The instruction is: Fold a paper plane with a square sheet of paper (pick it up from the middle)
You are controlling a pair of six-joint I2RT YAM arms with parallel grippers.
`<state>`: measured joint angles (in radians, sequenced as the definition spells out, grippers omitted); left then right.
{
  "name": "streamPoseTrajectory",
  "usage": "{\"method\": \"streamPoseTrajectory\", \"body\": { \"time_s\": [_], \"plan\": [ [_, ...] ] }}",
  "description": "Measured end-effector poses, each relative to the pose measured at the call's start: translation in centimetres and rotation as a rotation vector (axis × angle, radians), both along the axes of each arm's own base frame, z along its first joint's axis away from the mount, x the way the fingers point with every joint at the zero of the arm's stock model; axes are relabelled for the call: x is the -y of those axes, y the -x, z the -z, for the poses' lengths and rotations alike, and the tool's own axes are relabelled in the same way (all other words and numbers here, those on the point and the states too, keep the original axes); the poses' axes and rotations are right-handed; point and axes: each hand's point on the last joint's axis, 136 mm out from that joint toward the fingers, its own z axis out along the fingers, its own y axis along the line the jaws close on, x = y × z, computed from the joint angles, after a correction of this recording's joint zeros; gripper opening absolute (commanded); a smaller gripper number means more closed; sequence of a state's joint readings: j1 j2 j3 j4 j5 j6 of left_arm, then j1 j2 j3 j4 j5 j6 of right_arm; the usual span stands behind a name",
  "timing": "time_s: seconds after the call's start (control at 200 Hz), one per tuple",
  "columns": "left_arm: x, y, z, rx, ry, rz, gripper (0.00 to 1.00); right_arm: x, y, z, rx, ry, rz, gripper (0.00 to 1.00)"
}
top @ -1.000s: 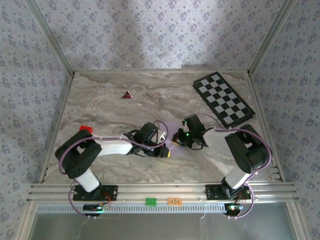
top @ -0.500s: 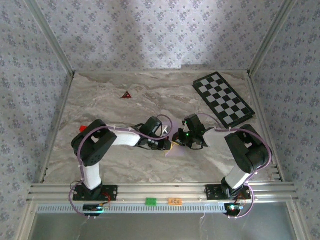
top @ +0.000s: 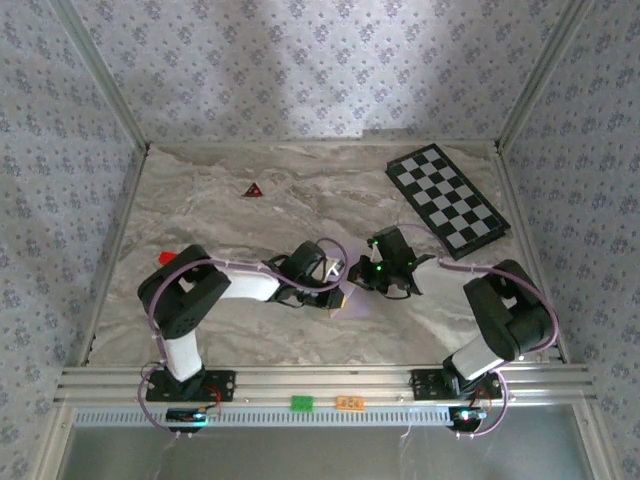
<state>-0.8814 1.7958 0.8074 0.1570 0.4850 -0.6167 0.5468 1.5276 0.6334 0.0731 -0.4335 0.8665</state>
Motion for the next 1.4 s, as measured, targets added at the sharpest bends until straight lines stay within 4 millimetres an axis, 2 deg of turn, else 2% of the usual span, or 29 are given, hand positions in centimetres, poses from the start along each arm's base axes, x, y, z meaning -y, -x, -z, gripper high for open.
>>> {"method": "streamPoseTrajectory", "body": {
  "time_s": [0.105,0.18,0.265,0.49,0.84,1.054,1.164,1.254,1.399],
  "plan": [
    [-0.2,0.2,0.0,0.004,-0.005,0.005,0.00,-0.9,1.2,0.2,0.006,0.005,-0.037,0.00],
    [-0.2,0.2,0.0,0.003,-0.006,0.006,0.00,-0.8,2.5,1.3,-0.020,0.019,-0.055,0.00],
    [-0.2,0.2,0.0,0.002,-0.007,0.006,0.00,-0.4,3.2,2.5,-0.048,0.023,-0.050,0.00],
    [-0.3,0.3,0.1,-0.001,-0.010,0.006,0.00,0.2,2.5,2.4,-0.063,-0.012,-0.028,0.00],
    [-0.3,0.3,0.1,-0.001,-0.010,0.006,0.00,4.3,-0.8,2.4,-0.061,-0.015,0.110,0.00],
    [-0.3,0.3,0.1,-0.001,-0.010,0.006,0.00,5.7,-1.4,1.7,-0.043,0.009,0.143,0.00],
    [-0.3,0.3,0.1,-0.001,-0.011,0.006,0.00,5.1,-1.2,0.0,0.011,0.005,0.120,0.00],
    [-0.3,0.3,0.1,0.000,-0.010,0.006,0.00,3.5,-0.6,-0.9,0.042,-0.011,0.073,0.00],
    [-0.3,0.3,0.1,-0.001,-0.010,0.006,0.00,1.5,0.7,0.1,0.013,-0.007,0.015,0.00]
  ]
}}
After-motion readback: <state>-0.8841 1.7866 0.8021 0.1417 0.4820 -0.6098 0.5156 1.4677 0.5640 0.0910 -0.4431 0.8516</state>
